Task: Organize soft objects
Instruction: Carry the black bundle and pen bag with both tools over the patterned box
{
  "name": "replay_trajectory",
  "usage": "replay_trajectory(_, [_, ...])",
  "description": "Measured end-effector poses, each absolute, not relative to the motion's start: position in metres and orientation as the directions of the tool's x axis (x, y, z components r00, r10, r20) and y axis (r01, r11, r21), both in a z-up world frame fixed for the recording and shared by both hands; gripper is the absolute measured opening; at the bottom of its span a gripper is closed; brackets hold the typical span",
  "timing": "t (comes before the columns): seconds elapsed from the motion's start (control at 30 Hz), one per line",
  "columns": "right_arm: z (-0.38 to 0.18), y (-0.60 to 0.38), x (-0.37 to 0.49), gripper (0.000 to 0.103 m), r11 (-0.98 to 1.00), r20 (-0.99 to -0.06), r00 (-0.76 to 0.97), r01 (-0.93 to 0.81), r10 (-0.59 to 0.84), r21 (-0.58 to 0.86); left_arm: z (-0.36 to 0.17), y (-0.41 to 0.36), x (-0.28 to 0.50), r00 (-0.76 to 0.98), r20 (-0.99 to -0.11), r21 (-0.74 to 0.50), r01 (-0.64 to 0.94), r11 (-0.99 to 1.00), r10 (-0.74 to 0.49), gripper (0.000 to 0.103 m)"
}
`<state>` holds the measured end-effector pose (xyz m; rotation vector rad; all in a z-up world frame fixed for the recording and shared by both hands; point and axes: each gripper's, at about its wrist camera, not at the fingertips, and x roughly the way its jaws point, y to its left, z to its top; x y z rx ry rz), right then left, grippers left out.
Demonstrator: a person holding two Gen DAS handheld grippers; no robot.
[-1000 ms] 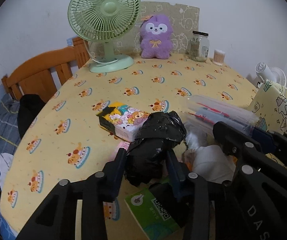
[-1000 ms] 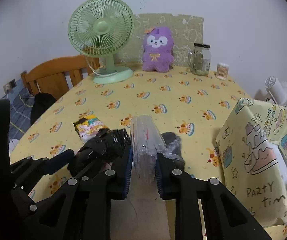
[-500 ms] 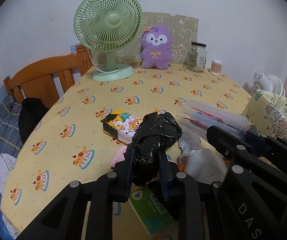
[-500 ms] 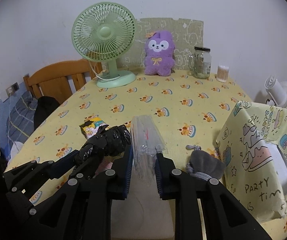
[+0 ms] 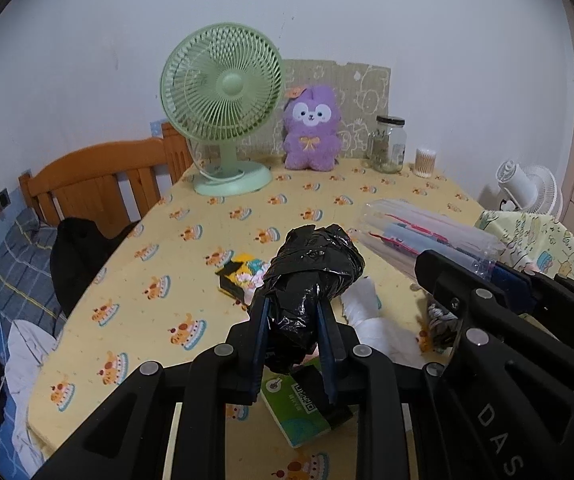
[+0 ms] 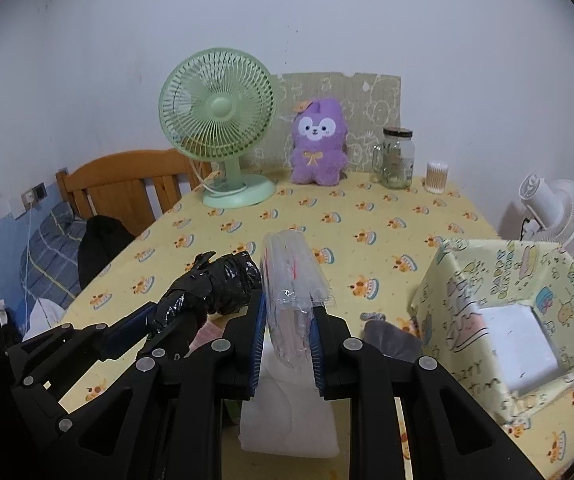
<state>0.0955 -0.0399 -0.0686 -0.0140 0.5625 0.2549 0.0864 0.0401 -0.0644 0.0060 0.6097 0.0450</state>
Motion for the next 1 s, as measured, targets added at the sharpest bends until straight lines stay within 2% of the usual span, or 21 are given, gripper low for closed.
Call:
replay_trajectory(0.53, [-0.037,-0.068,0.074,0.024,0.968,-0.462,0.852,-0.243,0.245,0.064,-0.032,0.013,0.068,0.862,-0.504,0.037,-0.045,0.998,0.058,0.022])
replay_trajectory(1.0, [-0.028,-0.113,0.066,0.024,0.981,-0.433,0.88,-0.18,0.196,0.078,-0.021,-0.032,0.071,0.886,-0.463,0.06,0.012,0.998,0.017,0.022])
